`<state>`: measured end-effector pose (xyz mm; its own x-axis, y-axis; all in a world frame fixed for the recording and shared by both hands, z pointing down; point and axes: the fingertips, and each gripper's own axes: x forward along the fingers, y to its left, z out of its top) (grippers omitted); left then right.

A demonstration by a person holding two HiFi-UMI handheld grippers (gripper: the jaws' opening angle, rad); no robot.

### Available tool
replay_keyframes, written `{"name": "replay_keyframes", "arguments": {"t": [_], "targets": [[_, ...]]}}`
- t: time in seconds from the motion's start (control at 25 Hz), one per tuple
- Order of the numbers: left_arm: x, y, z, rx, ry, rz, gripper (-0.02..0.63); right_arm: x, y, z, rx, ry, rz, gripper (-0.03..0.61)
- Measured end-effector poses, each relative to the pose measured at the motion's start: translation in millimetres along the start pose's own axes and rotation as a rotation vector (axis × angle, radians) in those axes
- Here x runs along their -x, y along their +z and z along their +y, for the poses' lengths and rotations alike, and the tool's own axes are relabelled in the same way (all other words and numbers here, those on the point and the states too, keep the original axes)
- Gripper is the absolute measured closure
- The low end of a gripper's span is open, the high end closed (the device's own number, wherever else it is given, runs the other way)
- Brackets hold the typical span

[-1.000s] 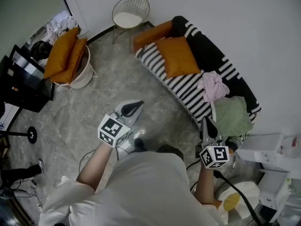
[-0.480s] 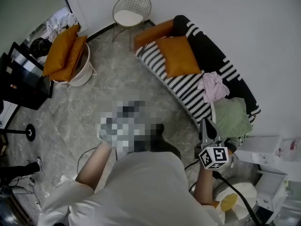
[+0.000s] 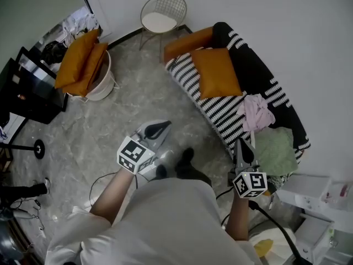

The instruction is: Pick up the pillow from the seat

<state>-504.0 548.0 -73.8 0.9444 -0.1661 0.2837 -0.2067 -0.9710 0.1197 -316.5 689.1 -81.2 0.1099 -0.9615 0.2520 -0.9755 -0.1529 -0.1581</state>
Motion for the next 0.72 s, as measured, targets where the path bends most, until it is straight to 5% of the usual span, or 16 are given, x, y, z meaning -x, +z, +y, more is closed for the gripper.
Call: {"name": "replay_keyframes", "arguments": {"t": [0.72], "targets": [[-140,41,45,0.018,0.109,-0.001,0.614,-105,23,-125,0.022,0.111,0.040,0.574]]}}
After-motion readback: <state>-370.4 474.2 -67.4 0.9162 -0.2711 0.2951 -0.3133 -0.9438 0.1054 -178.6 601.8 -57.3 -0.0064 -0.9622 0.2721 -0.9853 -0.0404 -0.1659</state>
